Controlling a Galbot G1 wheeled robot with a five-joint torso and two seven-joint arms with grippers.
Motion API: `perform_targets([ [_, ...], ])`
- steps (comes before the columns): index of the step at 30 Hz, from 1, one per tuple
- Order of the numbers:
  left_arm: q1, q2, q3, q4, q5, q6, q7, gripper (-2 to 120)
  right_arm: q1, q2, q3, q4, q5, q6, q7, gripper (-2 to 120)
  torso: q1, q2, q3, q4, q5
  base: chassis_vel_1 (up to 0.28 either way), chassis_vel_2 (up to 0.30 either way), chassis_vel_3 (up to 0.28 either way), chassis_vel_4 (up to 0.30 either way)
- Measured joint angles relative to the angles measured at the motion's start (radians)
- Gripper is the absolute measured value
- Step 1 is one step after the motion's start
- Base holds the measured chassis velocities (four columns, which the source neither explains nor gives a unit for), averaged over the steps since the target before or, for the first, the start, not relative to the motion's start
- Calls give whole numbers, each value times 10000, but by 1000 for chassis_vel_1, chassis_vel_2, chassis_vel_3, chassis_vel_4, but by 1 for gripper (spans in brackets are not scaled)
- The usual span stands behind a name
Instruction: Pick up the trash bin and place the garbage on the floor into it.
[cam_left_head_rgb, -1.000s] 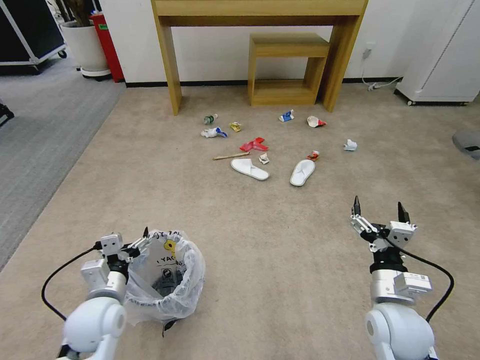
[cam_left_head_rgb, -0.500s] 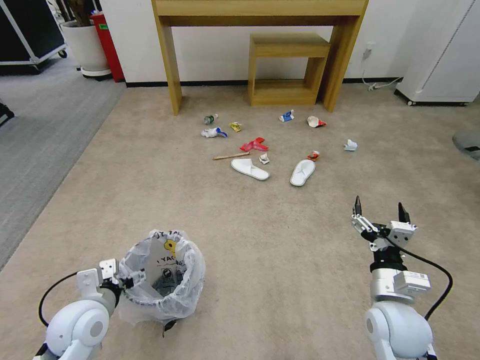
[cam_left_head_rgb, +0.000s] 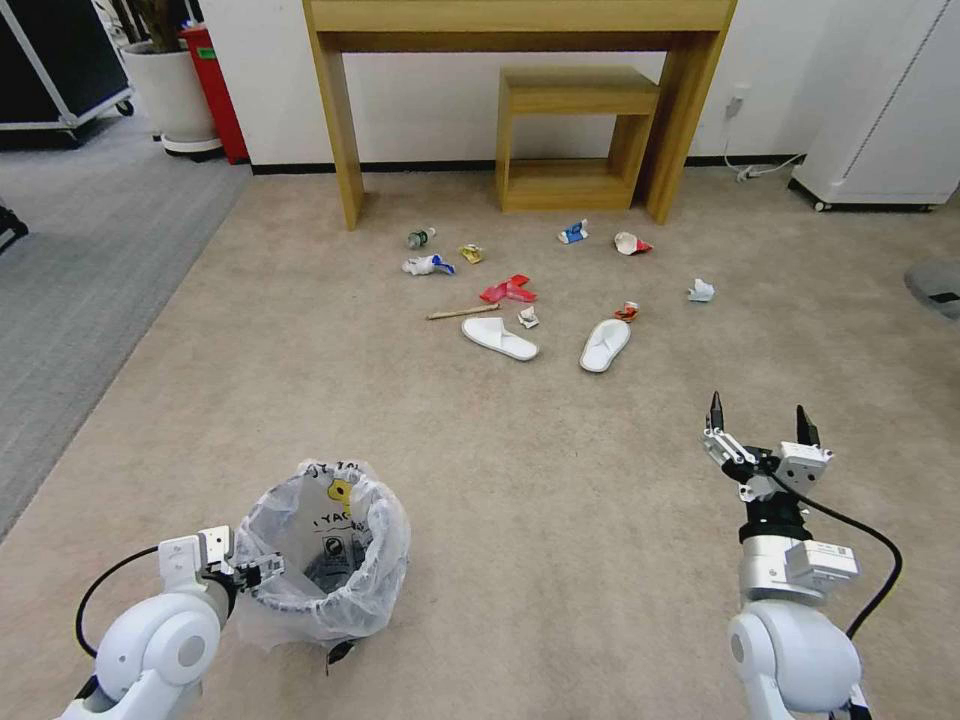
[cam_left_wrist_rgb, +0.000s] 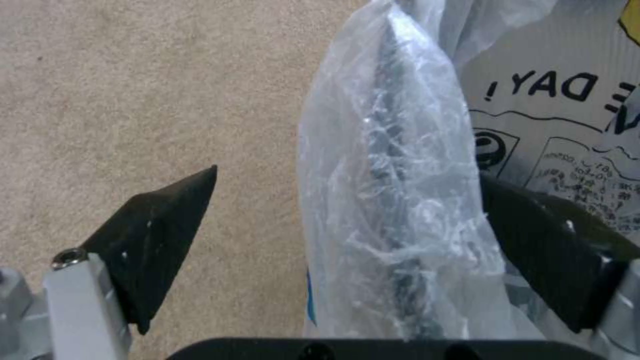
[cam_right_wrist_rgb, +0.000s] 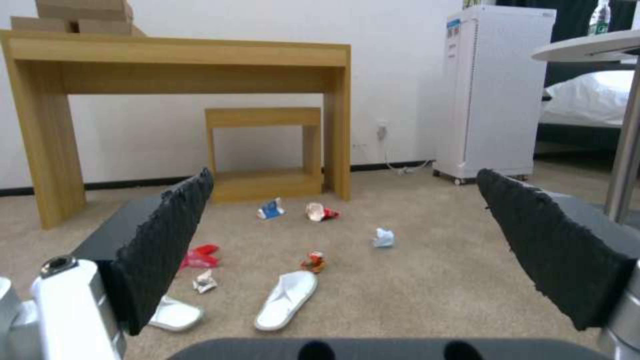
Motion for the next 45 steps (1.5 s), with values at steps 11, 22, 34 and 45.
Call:
perform_targets([
  [11, -36, 2, 121, 113, 84, -79, 2, 70, -15, 56, -5, -52, -67, 81, -9, 100, 0, 0, 0, 0, 1, 0, 0, 0, 0],
  [22, 22, -60, 149, 58, 212, -150, 76, 31, 63, 111, -46, -57, -101, 60, -34, 100, 0, 0, 0, 0, -3, 0, 0, 0, 0],
  [34, 139, -21, 89, -81, 210, -104, 145, 0, 66, 142, -116, -29, -111, -4, -61, 100, 0, 0, 0, 0, -3, 0, 0, 0, 0],
  [45, 14, -552, -152, -246, 393, -249, 430, 0, -81, -125, -131, 32, 60, -171, 35, 100, 0, 0, 0, -1, -4, 0, 0, 0, 0],
])
